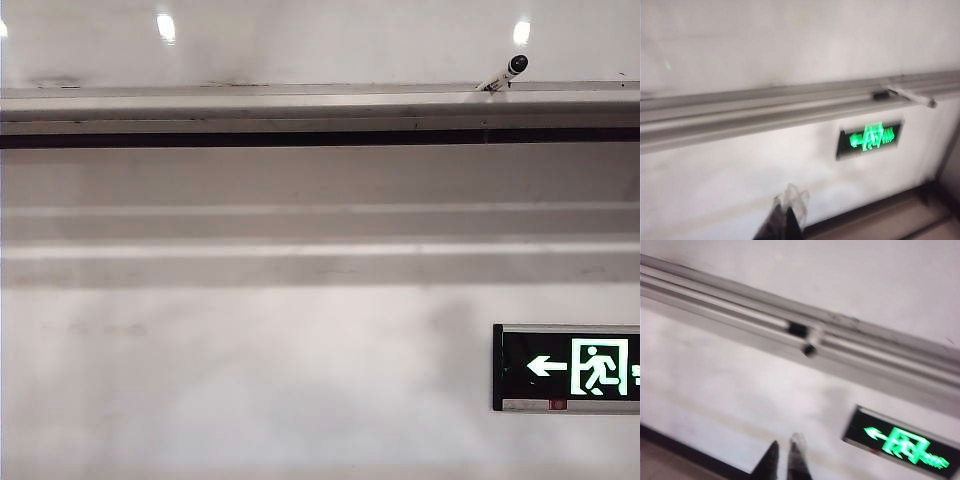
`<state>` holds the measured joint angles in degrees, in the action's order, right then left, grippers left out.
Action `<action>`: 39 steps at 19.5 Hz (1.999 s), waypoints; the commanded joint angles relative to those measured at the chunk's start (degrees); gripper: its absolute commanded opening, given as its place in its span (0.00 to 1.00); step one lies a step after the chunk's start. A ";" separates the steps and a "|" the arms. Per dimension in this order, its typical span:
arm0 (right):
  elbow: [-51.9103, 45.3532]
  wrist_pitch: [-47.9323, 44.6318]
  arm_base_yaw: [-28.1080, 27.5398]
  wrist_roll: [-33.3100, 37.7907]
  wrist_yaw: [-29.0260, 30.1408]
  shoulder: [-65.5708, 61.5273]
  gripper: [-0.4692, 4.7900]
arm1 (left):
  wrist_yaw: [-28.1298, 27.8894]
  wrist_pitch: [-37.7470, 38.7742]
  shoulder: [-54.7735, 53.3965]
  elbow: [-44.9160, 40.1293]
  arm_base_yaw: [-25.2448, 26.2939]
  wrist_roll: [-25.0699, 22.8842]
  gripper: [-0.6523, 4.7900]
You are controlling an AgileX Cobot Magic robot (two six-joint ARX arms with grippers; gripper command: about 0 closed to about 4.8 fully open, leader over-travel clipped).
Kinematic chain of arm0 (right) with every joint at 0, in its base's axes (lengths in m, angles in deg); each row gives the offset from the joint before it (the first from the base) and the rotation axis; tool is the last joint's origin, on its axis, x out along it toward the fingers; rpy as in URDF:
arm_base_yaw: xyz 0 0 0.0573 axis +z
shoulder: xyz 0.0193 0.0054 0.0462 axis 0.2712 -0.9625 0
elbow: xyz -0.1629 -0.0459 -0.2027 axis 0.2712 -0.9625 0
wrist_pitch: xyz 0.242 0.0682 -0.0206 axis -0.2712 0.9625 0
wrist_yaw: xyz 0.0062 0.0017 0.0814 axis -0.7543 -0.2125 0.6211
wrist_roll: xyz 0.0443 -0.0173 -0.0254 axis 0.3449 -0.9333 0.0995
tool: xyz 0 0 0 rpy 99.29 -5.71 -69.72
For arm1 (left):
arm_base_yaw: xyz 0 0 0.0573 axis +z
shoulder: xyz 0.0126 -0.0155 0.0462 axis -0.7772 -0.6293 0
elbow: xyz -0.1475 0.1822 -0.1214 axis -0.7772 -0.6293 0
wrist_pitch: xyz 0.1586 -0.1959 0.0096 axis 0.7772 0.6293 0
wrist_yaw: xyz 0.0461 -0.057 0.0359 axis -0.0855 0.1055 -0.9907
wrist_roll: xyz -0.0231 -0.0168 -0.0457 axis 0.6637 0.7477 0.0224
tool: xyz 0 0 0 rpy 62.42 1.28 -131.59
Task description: Wipe the whiteboard clean using the black magnetic whiteboard eraser attached to the whiteboard.
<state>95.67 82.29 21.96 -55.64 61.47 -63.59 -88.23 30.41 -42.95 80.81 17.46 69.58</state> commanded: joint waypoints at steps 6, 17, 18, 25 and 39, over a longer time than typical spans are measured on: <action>-2.80 8.59 -0.07 0.26 -1.16 13.29 0.14 | -2.99 -17.27 9.38 -25.46 0.00 -0.90 0.11; -2.82 8.79 0.07 0.26 -0.96 13.29 0.14 | 0.35 -32.65 13.14 -41.46 3.34 -1.11 0.11; -2.82 8.76 0.07 0.26 -0.98 13.29 0.14 | 0.59 -32.02 14.47 -41.46 6.38 -1.11 0.11; -2.82 8.96 0.07 0.26 -0.92 13.29 0.14 | 6.45 -28.65 15.41 -41.44 29.18 -2.51 0.11; -2.82 8.96 0.07 0.28 -0.94 13.29 0.14 | 6.47 -22.84 15.43 -41.44 32.85 -2.45 0.17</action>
<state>92.52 92.02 22.04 -55.64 60.40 -50.37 -82.09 7.88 -27.59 39.35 50.25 67.16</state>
